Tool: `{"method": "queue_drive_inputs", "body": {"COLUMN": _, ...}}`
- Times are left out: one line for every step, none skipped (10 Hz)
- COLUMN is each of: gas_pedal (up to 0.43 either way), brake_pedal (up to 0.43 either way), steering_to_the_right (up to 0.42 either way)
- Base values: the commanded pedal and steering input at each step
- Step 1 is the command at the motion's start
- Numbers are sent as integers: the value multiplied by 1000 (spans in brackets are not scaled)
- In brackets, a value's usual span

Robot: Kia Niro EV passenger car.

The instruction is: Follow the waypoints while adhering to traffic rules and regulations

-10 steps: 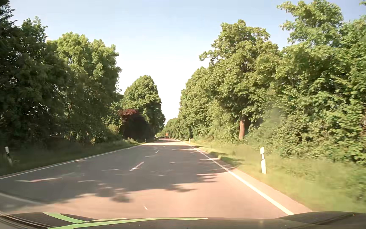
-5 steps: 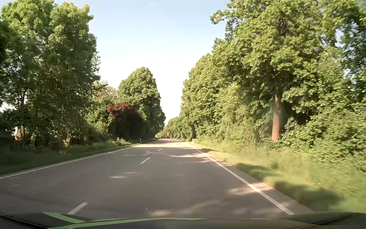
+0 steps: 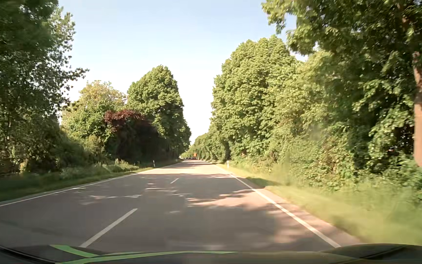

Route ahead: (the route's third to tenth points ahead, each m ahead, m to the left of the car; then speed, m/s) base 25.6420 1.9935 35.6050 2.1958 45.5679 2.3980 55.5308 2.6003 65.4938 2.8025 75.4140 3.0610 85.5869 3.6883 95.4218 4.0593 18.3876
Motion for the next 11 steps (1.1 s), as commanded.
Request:
{"method": "queue_drive_inputs", "body": {"gas_pedal": 87, "brake_pedal": 0, "steering_to_the_right": -3}}
{"method": "queue_drive_inputs", "body": {"gas_pedal": 87, "brake_pedal": 0, "steering_to_the_right": -3}}
{"method": "queue_drive_inputs", "body": {"gas_pedal": 87, "brake_pedal": 0, "steering_to_the_right": -3}}
{"method": "queue_drive_inputs", "body": {"gas_pedal": 87, "brake_pedal": 0, "steering_to_the_right": -2}}
{"method": "queue_drive_inputs", "body": {"gas_pedal": 87, "brake_pedal": 0, "steering_to_the_right": -2}}
{"method": "queue_drive_inputs", "body": {"gas_pedal": 87, "brake_pedal": 0, "steering_to_the_right": -2}}
{"method": "queue_drive_inputs", "body": {"gas_pedal": 87, "brake_pedal": 0, "steering_to_the_right": -2}}
{"method": "queue_drive_inputs", "body": {"gas_pedal": 87, "brake_pedal": 0, "steering_to_the_right": -1}}
{"method": "queue_drive_inputs", "body": {"gas_pedal": 87, "brake_pedal": 0, "steering_to_the_right": -1}}
{"method": "queue_drive_inputs", "body": {"gas_pedal": 87, "brake_pedal": 0, "steering_to_the_right": -2}}
{"method": "queue_drive_inputs", "body": {"gas_pedal": 87, "brake_pedal": 0, "steering_to_the_right": -2}}
